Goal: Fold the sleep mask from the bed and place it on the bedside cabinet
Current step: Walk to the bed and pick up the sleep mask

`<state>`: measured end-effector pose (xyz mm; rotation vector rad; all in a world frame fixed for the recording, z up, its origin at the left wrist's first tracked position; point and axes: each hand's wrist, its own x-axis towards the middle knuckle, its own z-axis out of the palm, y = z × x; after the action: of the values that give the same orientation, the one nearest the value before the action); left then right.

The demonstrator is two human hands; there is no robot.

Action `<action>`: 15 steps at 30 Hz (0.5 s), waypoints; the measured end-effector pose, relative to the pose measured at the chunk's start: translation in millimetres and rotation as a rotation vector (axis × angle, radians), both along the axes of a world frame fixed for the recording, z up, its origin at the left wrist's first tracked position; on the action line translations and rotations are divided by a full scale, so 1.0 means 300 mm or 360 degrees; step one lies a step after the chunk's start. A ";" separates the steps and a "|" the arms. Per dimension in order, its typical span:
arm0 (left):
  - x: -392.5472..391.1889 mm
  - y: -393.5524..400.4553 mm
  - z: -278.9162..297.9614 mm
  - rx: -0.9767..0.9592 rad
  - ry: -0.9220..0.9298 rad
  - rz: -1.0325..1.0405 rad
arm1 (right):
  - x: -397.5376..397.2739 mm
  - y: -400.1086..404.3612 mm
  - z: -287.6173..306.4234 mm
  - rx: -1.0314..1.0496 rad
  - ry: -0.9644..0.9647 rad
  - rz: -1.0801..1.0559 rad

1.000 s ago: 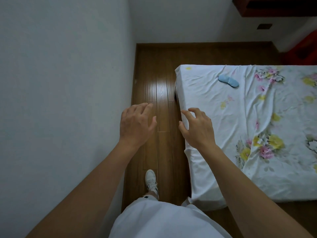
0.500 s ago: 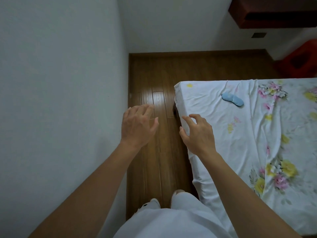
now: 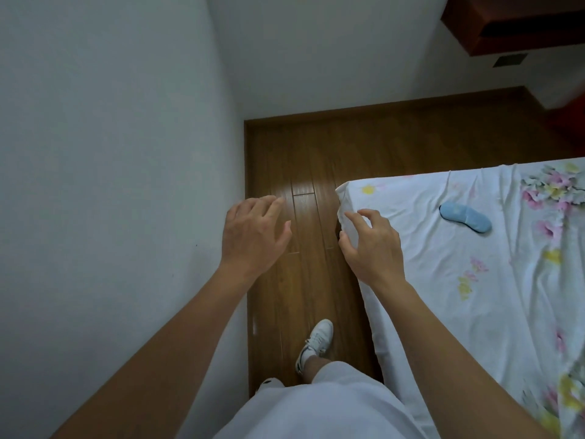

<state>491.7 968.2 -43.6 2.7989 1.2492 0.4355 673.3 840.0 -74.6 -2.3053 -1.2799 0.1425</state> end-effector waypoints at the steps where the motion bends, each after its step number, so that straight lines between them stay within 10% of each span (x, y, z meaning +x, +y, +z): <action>1: 0.046 0.051 0.007 -0.0004 0.0021 -0.0011 | 0.044 0.036 -0.003 0.0002 0.0028 -0.0032; 15: 0.856 0.329 -0.001 -0.0064 0.0030 -0.0575 | 0.634 0.148 0.017 -0.0051 0.0042 -0.0633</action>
<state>748.3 1066.8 -44.0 2.9092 0.7173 0.3558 863.5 884.5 -69.6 -2.5236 -0.7885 0.0569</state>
